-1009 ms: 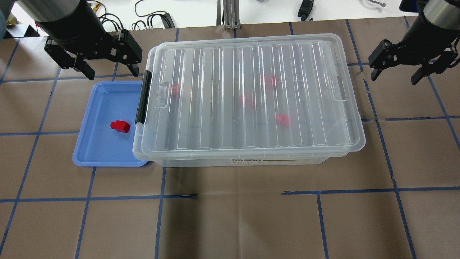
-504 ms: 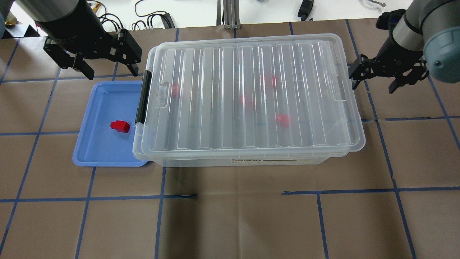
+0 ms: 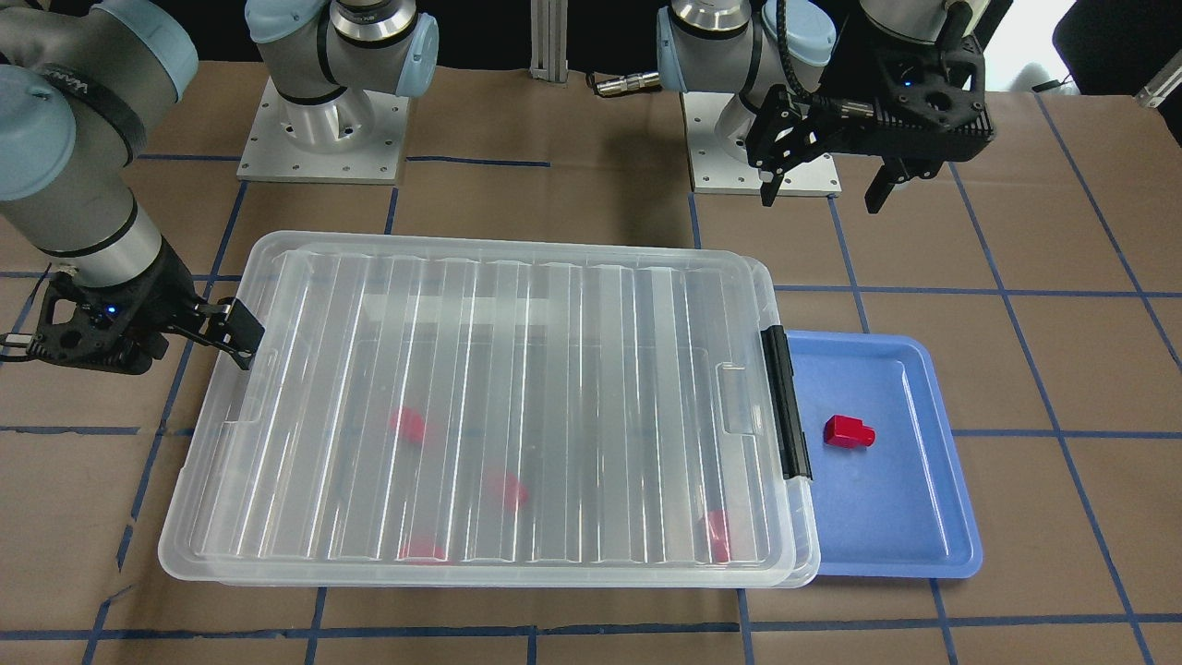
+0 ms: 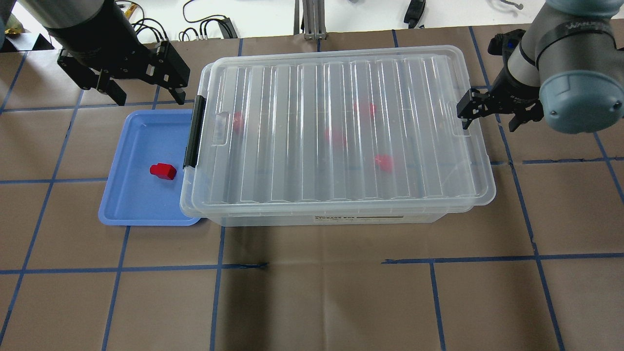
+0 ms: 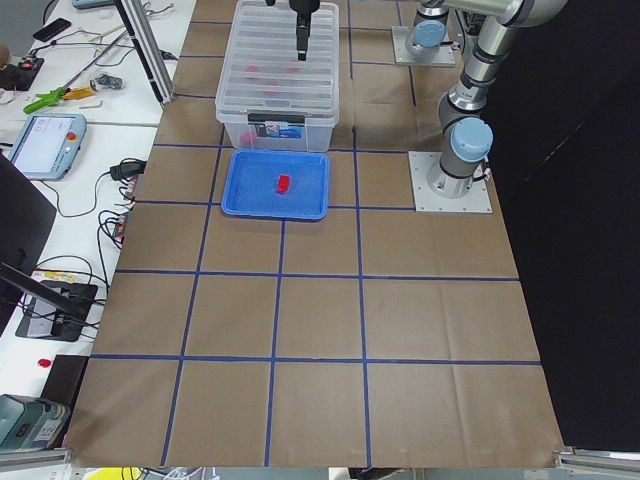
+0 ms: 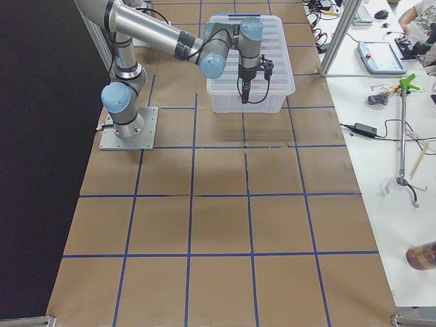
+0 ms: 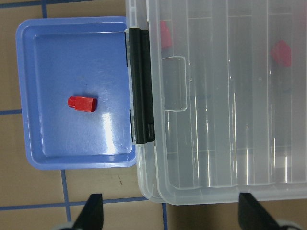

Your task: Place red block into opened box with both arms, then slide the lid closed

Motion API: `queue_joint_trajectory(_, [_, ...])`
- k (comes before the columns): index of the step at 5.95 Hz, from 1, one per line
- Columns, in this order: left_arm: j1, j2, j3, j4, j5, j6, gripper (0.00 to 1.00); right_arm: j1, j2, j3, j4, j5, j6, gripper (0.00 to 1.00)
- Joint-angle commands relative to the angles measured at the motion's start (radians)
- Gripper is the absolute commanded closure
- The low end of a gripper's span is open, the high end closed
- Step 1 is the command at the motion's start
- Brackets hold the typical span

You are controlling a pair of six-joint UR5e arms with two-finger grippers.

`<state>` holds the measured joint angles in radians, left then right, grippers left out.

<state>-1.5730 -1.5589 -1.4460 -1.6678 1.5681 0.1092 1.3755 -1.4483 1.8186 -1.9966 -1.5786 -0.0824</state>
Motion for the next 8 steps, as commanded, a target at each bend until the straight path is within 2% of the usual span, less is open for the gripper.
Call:
queue_joint_trajectory(1, [0.005, -0.006, -0.004, -0.009, 0.000, 0.260, 0.02, -0.003, 0.002, 0.016, -0.039, -0.003, -0.029, 0.00])
queue_joint_trajectory(3, [0.042, -0.013, -0.025, -0.018, -0.002, 0.663, 0.02, -0.036, 0.003, 0.018, -0.042, -0.021, -0.115, 0.00])
queue_joint_trajectory(5, [0.047, 0.003, -0.100, -0.006, 0.018, 1.042, 0.02, -0.102, 0.003, 0.016, -0.056, -0.023, -0.231, 0.00])
queue_joint_trajectory(6, [0.050, -0.009, -0.105, 0.000, 0.062, 1.179, 0.03, -0.140, 0.003, 0.016, -0.056, -0.021, -0.314, 0.00])
queue_joint_trajectory(8, [0.100, -0.027, -0.129, 0.055, 0.064, 1.488, 0.03, -0.206, 0.005, 0.015, -0.059, -0.021, -0.410, 0.00])
